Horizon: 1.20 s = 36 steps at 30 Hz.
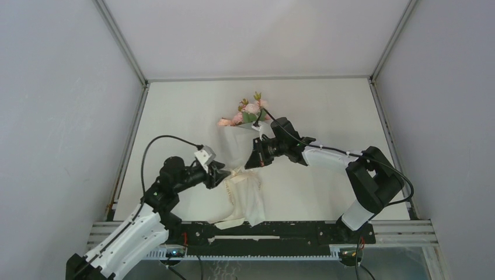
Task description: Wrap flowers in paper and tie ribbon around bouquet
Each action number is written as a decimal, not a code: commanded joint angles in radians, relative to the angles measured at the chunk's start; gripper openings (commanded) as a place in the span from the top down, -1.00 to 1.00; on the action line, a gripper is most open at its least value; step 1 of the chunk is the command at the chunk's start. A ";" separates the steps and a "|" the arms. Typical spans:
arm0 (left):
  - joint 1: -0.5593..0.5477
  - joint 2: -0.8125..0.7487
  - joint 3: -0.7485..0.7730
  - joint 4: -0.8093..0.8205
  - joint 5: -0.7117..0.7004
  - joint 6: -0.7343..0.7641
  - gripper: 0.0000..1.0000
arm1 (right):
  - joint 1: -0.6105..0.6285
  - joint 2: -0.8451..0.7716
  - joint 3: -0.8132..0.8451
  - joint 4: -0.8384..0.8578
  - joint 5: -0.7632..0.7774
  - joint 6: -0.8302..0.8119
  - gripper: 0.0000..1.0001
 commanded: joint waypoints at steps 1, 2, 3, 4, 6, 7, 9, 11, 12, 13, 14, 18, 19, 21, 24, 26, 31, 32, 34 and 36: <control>-0.070 0.151 0.104 -0.127 0.292 0.442 0.02 | -0.005 0.000 0.008 0.072 -0.021 0.018 1.00; -0.076 0.178 0.111 -0.126 0.283 0.476 -0.04 | -0.005 -0.001 0.008 0.071 -0.019 0.019 1.00; -0.081 0.191 0.106 -0.102 0.284 0.493 -0.12 | -0.004 0.001 0.008 0.070 -0.019 0.018 1.00; -0.089 0.199 0.104 -0.090 0.288 0.520 -0.19 | -0.004 0.001 0.008 0.070 -0.018 0.019 1.00; -0.128 0.228 0.112 -0.077 0.251 0.584 -0.24 | -0.004 0.001 0.004 0.077 -0.019 0.019 1.00; -0.149 0.248 0.118 -0.069 0.225 0.598 -0.25 | -0.005 0.001 0.002 0.081 -0.019 0.022 1.00; -0.175 0.280 0.121 -0.036 0.189 0.597 -0.26 | -0.006 0.003 0.001 0.086 -0.024 0.024 1.00; -0.203 0.303 0.120 -0.011 0.156 0.605 -0.27 | -0.007 0.003 -0.004 0.095 -0.028 0.026 1.00; -0.215 0.314 0.120 -0.008 0.142 0.616 -0.28 | -0.006 0.004 -0.008 0.101 -0.030 0.028 1.00; -0.229 0.328 0.120 0.018 0.122 0.624 -0.29 | -0.006 0.005 -0.010 0.104 -0.032 0.029 1.00; -0.241 0.343 0.120 0.040 0.099 0.628 -0.27 | -0.007 0.005 -0.011 0.108 -0.035 0.031 1.00; -0.248 0.406 0.126 0.109 0.016 0.613 -0.01 | -0.010 0.004 -0.020 0.115 -0.044 0.032 1.00; -0.248 0.410 0.129 0.115 0.004 0.611 0.03 | -0.010 0.002 -0.025 0.120 -0.046 0.033 1.00; -0.249 0.414 0.133 0.118 -0.003 0.611 0.08 | -0.012 0.000 -0.038 0.135 -0.052 0.040 1.00; -0.248 0.424 0.136 0.122 -0.014 0.606 0.15 | -0.013 0.004 -0.047 0.148 -0.062 0.047 1.00; -0.249 0.434 0.134 0.146 -0.034 0.591 0.14 | -0.016 0.007 -0.047 0.150 -0.069 0.048 1.00; -0.252 0.467 0.120 0.186 -0.032 0.592 -0.01 | -0.020 0.005 -0.048 0.158 -0.072 0.055 1.00; -0.256 0.470 0.115 0.187 -0.023 0.600 -0.03 | -0.019 0.006 -0.047 0.162 -0.072 0.058 1.00; -0.269 0.484 0.109 0.184 -0.022 0.612 -0.03 | -0.019 0.009 -0.046 0.171 -0.075 0.067 1.00; -0.276 0.499 0.106 0.195 -0.028 0.618 0.02 | -0.020 0.012 -0.047 0.174 -0.081 0.073 1.00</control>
